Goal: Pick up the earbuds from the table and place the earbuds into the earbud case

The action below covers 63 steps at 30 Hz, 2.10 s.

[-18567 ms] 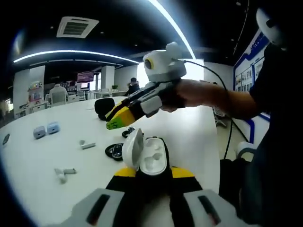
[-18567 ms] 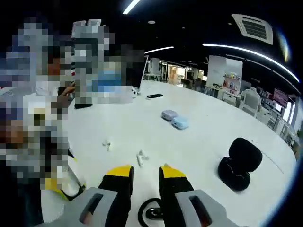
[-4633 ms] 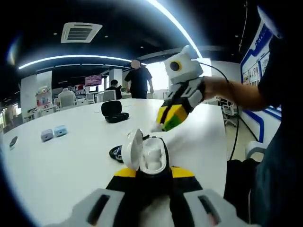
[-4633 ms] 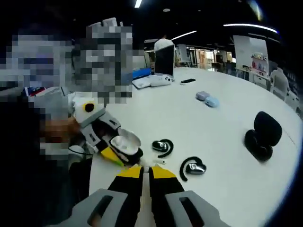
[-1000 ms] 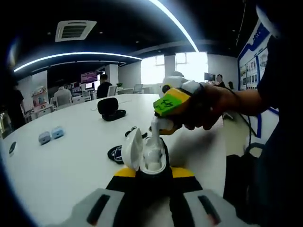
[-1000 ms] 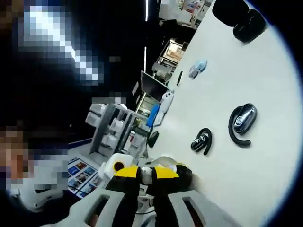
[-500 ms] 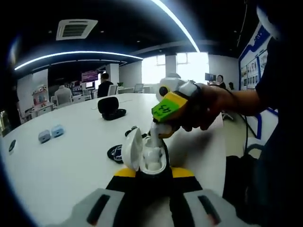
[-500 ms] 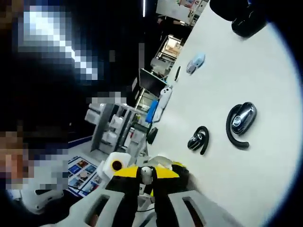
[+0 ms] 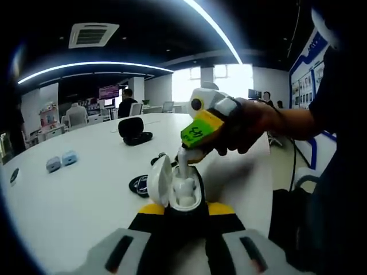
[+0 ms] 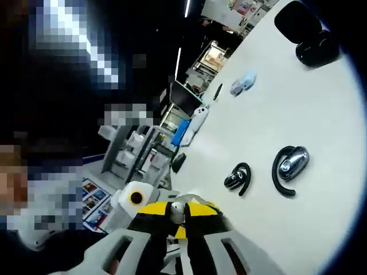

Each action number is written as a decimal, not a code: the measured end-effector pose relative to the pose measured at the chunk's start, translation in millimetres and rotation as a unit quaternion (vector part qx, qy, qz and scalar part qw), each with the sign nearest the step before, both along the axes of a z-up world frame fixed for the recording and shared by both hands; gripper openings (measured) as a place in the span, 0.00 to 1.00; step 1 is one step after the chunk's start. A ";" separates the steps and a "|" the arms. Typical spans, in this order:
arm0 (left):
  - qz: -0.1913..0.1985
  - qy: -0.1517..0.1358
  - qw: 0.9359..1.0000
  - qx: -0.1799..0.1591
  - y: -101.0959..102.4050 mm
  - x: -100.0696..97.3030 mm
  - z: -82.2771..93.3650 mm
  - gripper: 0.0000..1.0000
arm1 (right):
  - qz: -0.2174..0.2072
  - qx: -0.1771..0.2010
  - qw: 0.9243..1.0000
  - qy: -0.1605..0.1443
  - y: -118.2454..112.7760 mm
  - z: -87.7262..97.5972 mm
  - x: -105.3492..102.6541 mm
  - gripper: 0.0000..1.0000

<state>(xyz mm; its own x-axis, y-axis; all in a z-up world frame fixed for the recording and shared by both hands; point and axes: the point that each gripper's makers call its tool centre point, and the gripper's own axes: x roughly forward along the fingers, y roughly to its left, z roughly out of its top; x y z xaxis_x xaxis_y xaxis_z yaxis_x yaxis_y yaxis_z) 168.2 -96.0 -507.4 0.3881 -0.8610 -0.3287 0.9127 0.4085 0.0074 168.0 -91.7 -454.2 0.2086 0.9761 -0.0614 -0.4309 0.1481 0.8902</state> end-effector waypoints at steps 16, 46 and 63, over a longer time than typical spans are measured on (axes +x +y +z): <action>-0.002 0.002 1.000 -0.001 -0.1 -0.6 0.2 0.24 | 0.026 0.016 0.999 0.025 3.2 0.8 -4.8 0.10; -0.001 0.002 1.000 0.004 -0.8 -0.9 -0.7 0.24 | 0.179 -0.128 0.959 -0.181 3.0 -2.8 -12.9 0.10; -0.003 0.000 1.000 0.007 -1.0 -2.3 -0.4 0.24 | 0.228 -0.153 0.943 -0.188 7.0 -2.0 -10.2 0.10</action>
<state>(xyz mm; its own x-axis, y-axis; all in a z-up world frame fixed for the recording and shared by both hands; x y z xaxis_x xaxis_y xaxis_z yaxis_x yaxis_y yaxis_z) 165.9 -97.0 -507.9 0.3824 -0.8585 -0.3416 0.9154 0.4024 0.0132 157.8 -84.7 -456.2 -0.1647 0.9182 -0.3603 -0.7880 0.0972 0.6080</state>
